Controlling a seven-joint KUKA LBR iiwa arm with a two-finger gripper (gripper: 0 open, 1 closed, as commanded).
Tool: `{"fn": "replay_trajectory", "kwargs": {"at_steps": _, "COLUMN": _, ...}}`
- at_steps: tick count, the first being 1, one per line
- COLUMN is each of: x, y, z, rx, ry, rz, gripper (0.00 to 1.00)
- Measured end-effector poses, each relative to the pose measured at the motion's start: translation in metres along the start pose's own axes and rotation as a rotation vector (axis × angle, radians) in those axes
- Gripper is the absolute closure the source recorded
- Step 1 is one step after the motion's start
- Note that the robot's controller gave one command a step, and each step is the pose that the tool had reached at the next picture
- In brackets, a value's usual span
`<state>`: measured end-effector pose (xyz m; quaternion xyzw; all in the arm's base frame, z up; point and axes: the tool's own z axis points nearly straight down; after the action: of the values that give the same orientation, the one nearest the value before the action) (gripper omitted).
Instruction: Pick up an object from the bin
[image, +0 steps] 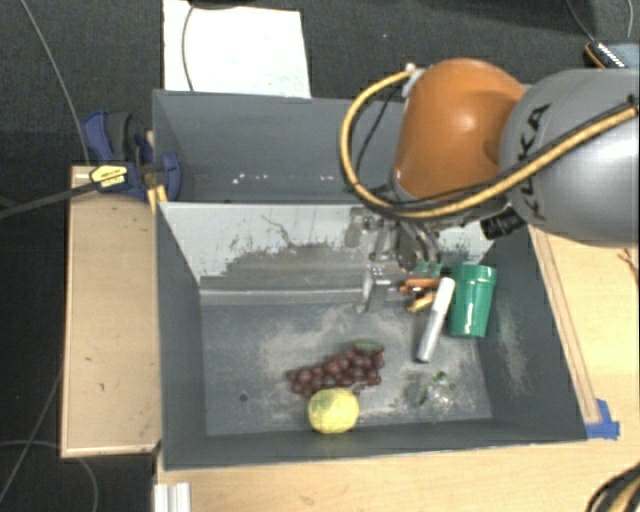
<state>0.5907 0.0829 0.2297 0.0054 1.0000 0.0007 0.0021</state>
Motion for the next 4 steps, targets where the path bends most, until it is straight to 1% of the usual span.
{"fn": "replay_trajectory", "kwargs": {"at_steps": 1, "x": 0.0, "y": 0.0, "z": 0.0, "rx": 0.0, "ry": 0.0, "rz": 0.0, "gripper": 0.0}}
{"fn": "replay_trajectory", "kwargs": {"at_steps": 2, "x": 0.012, "y": -0.003, "z": 0.007, "rx": 0.0, "ry": -0.007, "rz": -0.044, "gripper": 0.0}}
{"fn": "replay_trajectory", "kwargs": {"at_steps": 3, "x": 0.031, "y": -0.006, "z": -0.085, "rx": 0.0, "ry": -0.004, "rz": -0.357, "gripper": 0.0}}
{"fn": "replay_trajectory", "kwargs": {"at_steps": 4, "x": 0.048, "y": -0.01, "z": -0.068, "rx": 0.001, "ry": 0.002, "rz": -0.064, "gripper": 0.0}}
